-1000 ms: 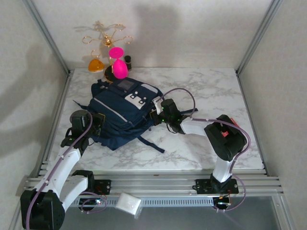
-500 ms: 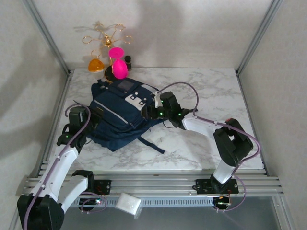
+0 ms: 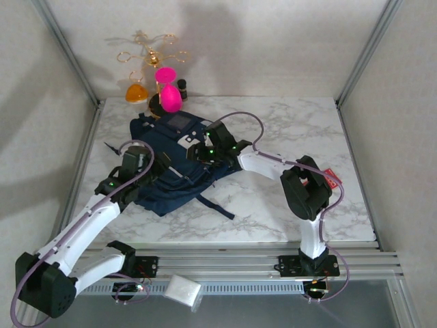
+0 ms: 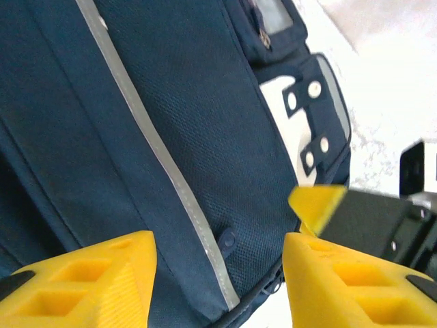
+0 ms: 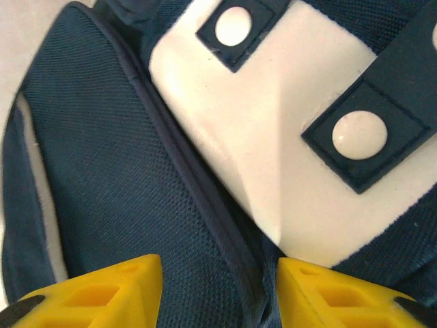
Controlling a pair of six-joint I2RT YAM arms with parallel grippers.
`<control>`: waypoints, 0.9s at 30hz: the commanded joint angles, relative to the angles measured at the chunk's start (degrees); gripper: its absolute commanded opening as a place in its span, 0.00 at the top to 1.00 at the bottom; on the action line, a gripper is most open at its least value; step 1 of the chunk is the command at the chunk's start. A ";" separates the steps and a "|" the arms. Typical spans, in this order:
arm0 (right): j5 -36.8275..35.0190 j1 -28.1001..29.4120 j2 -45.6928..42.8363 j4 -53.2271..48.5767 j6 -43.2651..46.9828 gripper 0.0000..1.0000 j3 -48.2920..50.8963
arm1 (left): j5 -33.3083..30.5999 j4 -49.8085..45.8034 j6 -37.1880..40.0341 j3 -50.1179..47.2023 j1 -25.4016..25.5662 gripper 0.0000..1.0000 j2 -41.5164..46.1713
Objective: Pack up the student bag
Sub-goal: Unzip the student bag at the center of the table.
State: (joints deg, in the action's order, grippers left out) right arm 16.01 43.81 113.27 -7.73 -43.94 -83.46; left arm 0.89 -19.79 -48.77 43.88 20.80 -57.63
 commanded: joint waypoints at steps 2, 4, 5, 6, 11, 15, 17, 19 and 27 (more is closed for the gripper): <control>-3.34 0.64 2.04 -4.15 1.01 0.55 -3.48 | 0.46 0.36 1.04 0.29 1.37 0.49 -1.22; -3.52 0.50 3.05 -4.94 1.52 0.61 -4.63 | 1.57 1.06 0.94 0.07 2.28 0.50 -2.04; -3.21 0.54 3.47 -4.76 2.01 0.64 -5.14 | 1.43 0.63 0.80 0.40 2.95 0.50 -2.37; -3.09 0.49 3.61 -4.78 2.19 0.68 -5.52 | 0.86 -0.10 0.72 0.84 3.80 0.50 -2.65; -2.65 0.48 0.90 -2.26 1.27 0.92 -3.63 | 0.71 -1.76 -0.42 1.66 8.80 0.51 -2.76; -0.93 0.14 -1.88 0.08 -0.93 1.00 -1.41 | -2.72 -4.18 -2.73 1.67 13.85 0.51 -3.55; 0.29 0.02 -3.35 2.00 -2.44 1.00 -0.17 | -2.91 -4.36 -3.37 1.73 15.72 0.53 -4.90; 0.80 0.03 -4.93 3.60 -4.19 1.00 1.02 | -4.09 -5.04 -4.19 2.23 17.77 0.53 -6.46; 3.57 0.00 -8.52 10.82 -9.62 1.00 5.47 | -8.80 -4.51 -6.84 4.19 22.59 0.54 -11.75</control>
State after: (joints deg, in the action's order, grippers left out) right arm 17.21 43.92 107.98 -2.61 -50.06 -78.15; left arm -3.75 -23.22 -52.97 45.76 42.74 -67.83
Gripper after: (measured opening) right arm 0.053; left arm 0.462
